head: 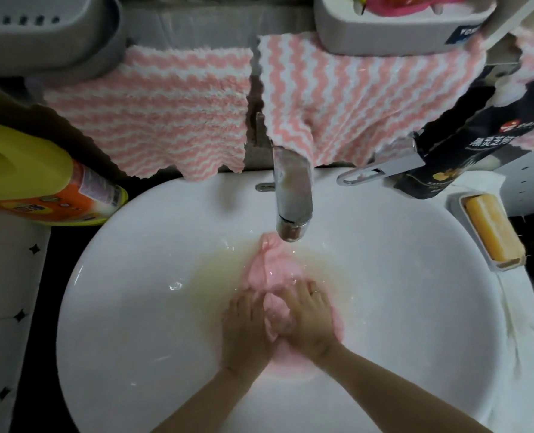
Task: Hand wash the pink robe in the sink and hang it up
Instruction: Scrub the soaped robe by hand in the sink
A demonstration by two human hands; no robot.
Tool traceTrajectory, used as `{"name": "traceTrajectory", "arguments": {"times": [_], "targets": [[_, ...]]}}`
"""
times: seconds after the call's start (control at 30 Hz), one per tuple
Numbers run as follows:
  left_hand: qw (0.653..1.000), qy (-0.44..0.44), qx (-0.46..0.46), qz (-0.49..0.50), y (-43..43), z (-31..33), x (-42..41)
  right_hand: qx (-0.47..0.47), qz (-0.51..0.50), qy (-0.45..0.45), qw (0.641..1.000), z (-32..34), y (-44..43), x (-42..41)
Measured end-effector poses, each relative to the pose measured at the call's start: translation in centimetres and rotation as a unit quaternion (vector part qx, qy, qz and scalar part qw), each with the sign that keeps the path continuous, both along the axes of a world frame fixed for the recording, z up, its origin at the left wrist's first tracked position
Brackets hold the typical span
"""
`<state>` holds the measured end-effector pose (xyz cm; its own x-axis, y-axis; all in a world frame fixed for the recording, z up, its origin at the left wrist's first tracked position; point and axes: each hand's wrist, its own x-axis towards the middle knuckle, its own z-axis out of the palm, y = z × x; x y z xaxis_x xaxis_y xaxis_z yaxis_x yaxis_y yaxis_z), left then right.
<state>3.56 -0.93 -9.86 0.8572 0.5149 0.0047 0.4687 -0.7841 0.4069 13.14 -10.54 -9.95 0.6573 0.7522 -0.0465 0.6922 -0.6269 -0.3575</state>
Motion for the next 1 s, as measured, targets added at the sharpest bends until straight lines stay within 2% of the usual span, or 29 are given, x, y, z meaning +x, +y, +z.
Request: {"name": "traceTrajectory", "arguments": {"times": [0.2,0.3,0.33,0.4,0.47,0.5,0.53,0.57,0.63,0.67,0.73,0.8,0.9,1.0], "targets": [[0.998,-0.029,0.041,-0.046,1.6,-1.1,2.1,-0.018,-0.062,-0.044,0.997,-1.3,1.5,1.0],[0.993,-0.037,0.065,-0.086,2.6,-1.4,2.9,-0.014,-0.103,-0.027,0.994,-1.7,2.6,1.5],[0.995,-0.020,0.038,-0.095,3.1,-1.3,3.3,-0.004,-0.114,-0.015,0.993,-1.5,3.1,1.8],[0.992,0.055,-0.037,-0.108,4.2,0.1,4.5,-0.027,-0.136,0.035,0.990,0.0,4.3,2.7],[0.980,0.142,-0.121,-0.073,5.6,1.8,5.7,-0.056,-0.165,0.134,0.976,1.3,4.9,3.8],[0.973,0.150,-0.168,-0.044,6.1,2.3,5.9,-0.045,-0.195,0.211,0.957,2.0,4.8,4.4],[0.971,0.122,-0.202,-0.030,6.3,2.7,5.6,-0.004,-0.208,0.279,0.938,2.5,4.0,4.7],[0.977,0.085,-0.188,-0.047,6.1,3.6,5.0,0.041,-0.200,0.314,0.927,3.1,3.1,4.6],[0.989,0.002,-0.099,-0.110,4.4,4.3,3.0,0.088,-0.112,0.206,0.968,3.8,0.7,3.4],[0.988,-0.012,-0.069,-0.134,3.3,4.1,1.9,0.079,-0.051,0.145,0.985,3.4,-0.5,2.5],[0.989,0.015,-0.016,-0.147,1.2,3.0,0.1,0.025,0.022,0.068,0.997,1.5,-1.9,1.0],[0.990,0.060,0.014,-0.130,0.2,1.3,-0.6,-0.020,0.029,0.020,0.999,0.4,-2.0,0.1],[0.995,0.040,0.009,-0.097,0.1,-0.4,-0.1,-0.073,0.023,-0.047,0.996,-0.5,-1.1,0.3],[0.995,0.027,0.031,-0.087,0.4,-1.3,0.8,-0.033,0.024,-0.063,0.997,-1.5,-0.1,0.9]]}}
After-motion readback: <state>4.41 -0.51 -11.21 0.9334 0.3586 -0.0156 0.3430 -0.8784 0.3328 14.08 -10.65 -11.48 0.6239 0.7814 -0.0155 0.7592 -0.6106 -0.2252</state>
